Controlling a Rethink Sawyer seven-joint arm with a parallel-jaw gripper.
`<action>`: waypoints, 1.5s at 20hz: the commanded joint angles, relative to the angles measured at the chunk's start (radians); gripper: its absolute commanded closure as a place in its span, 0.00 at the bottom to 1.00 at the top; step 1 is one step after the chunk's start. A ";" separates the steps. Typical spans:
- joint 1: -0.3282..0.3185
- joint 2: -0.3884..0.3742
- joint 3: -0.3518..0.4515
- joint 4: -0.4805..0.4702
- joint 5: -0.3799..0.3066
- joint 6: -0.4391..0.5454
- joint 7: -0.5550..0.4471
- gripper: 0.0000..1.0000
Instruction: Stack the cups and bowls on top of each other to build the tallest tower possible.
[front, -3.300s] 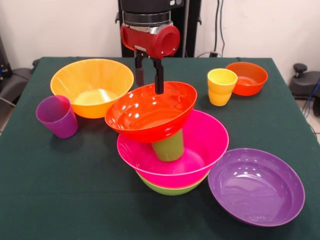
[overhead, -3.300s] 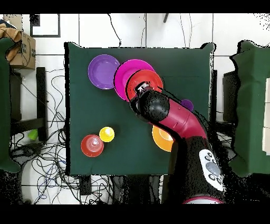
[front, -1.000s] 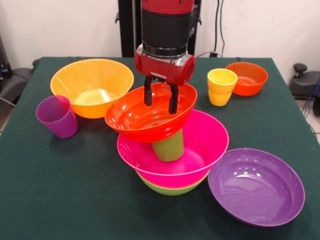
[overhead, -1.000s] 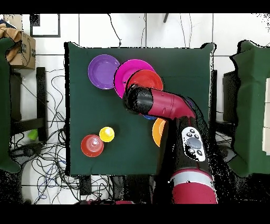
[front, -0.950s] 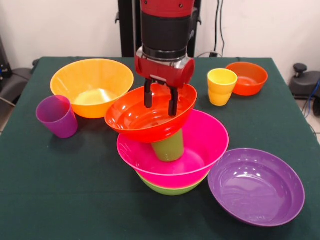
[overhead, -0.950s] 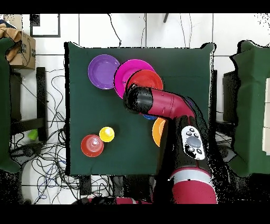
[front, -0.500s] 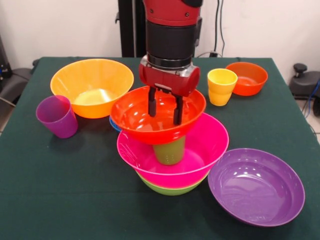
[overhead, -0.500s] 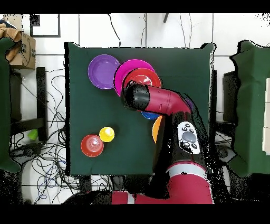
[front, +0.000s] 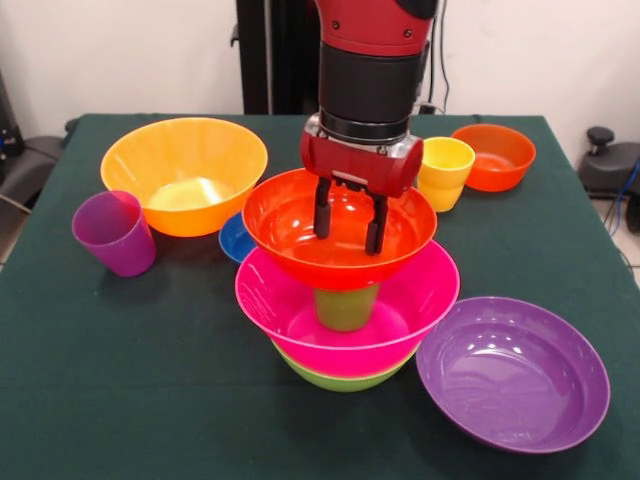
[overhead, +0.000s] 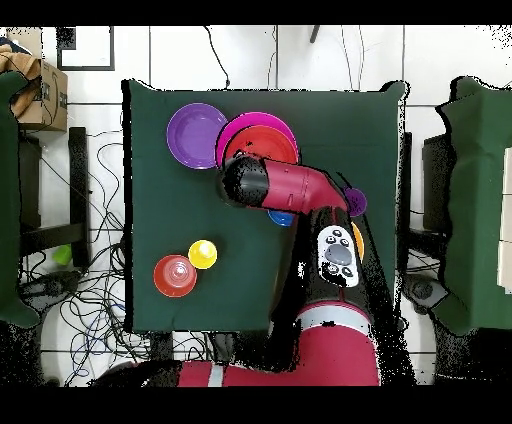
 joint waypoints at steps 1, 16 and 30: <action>0.061 0.066 0.027 -0.025 0.030 -0.041 0.161 0.00; 0.072 -0.030 -0.002 0.002 0.078 0.115 0.122 0.00; 0.052 -0.051 0.006 0.009 0.085 0.140 0.085 0.00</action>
